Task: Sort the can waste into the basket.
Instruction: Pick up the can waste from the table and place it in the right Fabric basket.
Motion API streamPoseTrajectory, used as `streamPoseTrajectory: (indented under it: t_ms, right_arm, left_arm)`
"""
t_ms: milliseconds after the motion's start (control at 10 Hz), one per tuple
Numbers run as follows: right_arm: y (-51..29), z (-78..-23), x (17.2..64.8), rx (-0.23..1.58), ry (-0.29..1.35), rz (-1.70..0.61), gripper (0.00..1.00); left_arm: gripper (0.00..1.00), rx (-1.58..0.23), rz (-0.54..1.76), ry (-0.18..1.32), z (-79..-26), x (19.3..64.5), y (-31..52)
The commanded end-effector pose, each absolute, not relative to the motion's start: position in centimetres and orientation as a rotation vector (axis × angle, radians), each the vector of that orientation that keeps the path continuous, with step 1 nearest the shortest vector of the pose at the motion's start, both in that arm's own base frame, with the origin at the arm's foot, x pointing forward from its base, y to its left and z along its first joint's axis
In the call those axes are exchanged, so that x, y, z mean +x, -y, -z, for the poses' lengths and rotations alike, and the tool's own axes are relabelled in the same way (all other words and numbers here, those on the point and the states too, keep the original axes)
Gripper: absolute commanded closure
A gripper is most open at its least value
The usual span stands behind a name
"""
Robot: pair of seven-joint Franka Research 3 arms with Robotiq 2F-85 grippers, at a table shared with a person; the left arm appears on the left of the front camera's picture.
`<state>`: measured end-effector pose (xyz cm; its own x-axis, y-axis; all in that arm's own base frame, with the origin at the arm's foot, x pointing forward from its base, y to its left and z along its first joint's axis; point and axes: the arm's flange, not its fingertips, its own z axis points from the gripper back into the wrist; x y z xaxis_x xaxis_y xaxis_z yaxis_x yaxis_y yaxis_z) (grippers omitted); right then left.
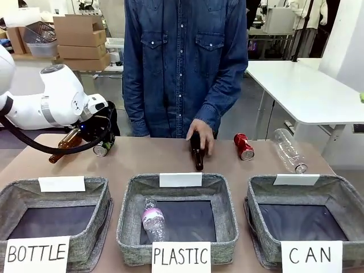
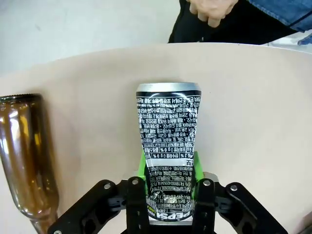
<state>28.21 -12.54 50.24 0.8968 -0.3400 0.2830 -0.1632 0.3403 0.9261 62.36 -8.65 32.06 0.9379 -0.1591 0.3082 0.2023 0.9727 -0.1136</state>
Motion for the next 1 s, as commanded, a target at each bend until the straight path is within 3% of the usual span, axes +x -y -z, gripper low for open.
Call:
streamPoseTrajectory:
  t_ms: [0, 200, 300, 600, 900]
  right_arm:
    - [12.6, -50.3, 28.5, 1.248, 0.503, 0.101, 0.0]
    - [12.6, -50.3, 28.5, 1.248, 0.503, 0.101, 0.0]
    - [12.6, -50.3, 28.5, 1.248, 0.503, 0.101, 0.0]
    - [12.6, -50.3, 28.5, 1.248, 0.503, 0.101, 0.0]
    - [12.6, -50.3, 28.5, 1.248, 0.503, 0.101, 0.0]
  left_arm:
    - [1.0, -0.12, 0.162, 0.312, -32.5, 61.6, 8.3]
    - [1.0, -0.126, 0.15, 0.317, -34.0, 60.6, 7.9]
    - [1.0, -0.163, 0.221, 0.308, -37.8, 58.2, 7.1]
    - [1.0, -0.243, 0.415, 0.462, -52.2, 43.0, 1.0]
    - [1.0, -0.543, 0.441, 0.497, -57.4, 29.1, -4.2]
